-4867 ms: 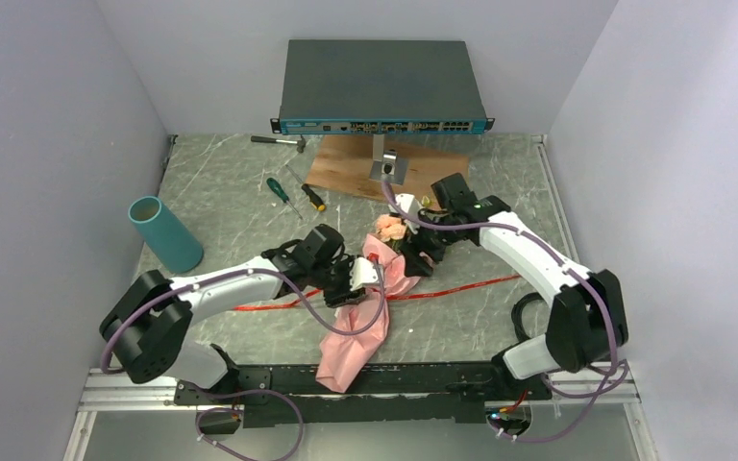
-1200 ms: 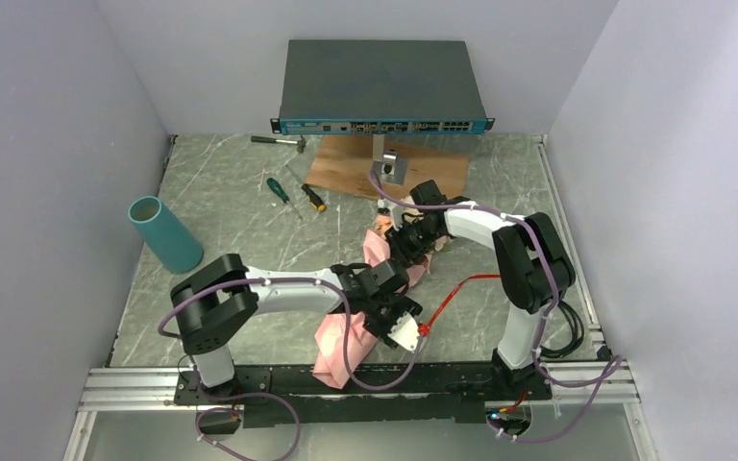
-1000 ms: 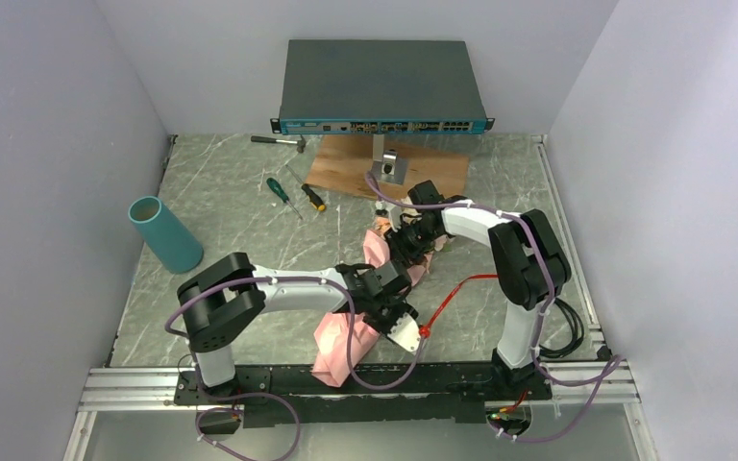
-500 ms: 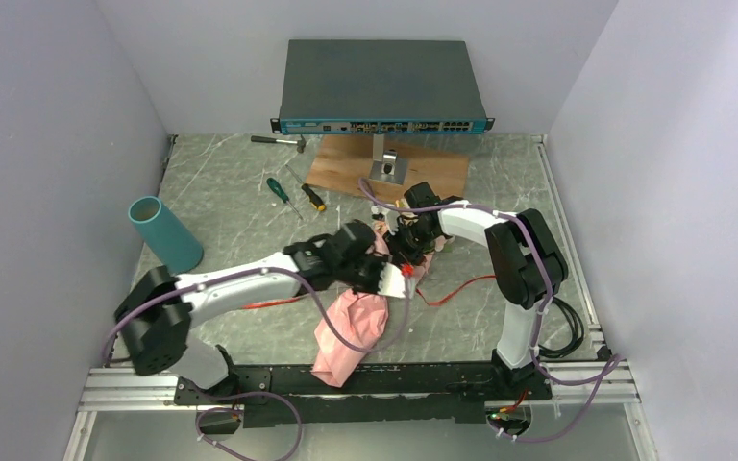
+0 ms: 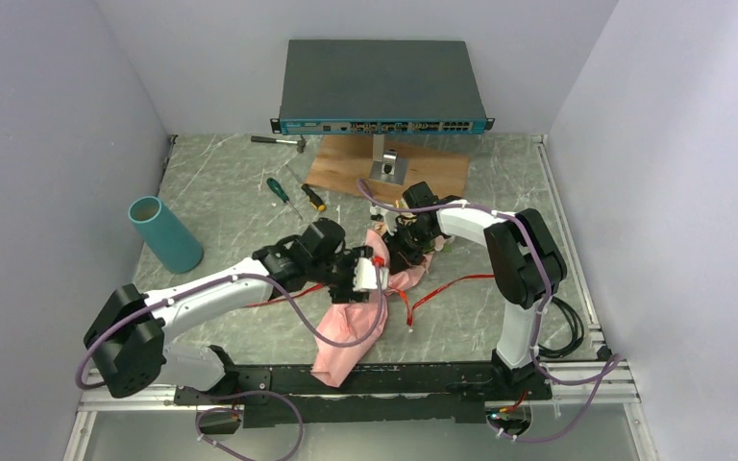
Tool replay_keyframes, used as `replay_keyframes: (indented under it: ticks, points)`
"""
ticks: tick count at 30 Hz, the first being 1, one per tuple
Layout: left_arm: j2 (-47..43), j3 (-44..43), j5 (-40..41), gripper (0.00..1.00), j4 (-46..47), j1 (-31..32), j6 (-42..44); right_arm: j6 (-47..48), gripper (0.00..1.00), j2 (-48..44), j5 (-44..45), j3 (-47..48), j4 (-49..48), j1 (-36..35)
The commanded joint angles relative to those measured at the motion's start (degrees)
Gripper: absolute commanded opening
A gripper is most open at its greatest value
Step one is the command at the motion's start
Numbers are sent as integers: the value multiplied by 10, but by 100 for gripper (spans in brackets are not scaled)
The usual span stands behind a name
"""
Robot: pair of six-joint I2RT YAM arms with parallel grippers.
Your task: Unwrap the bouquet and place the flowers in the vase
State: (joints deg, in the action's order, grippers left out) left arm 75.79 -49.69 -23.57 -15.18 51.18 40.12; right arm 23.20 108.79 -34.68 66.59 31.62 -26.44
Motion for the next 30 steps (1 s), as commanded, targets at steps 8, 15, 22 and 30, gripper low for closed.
replay_keyframes:
  ticks: [8,15,22,30]
  points:
    - [92,-16,-52,60,-18,-114,47,35,0,39,73,-1,-1,-2]
    - [177,-40,-24,51,6,-115,49,31,0,43,75,2,0,-1]
    - [145,-96,-78,0,-24,-108,26,25,0,58,86,15,13,-3]
    - [91,-165,-159,0,-29,-75,-42,22,0,69,92,16,19,-5]
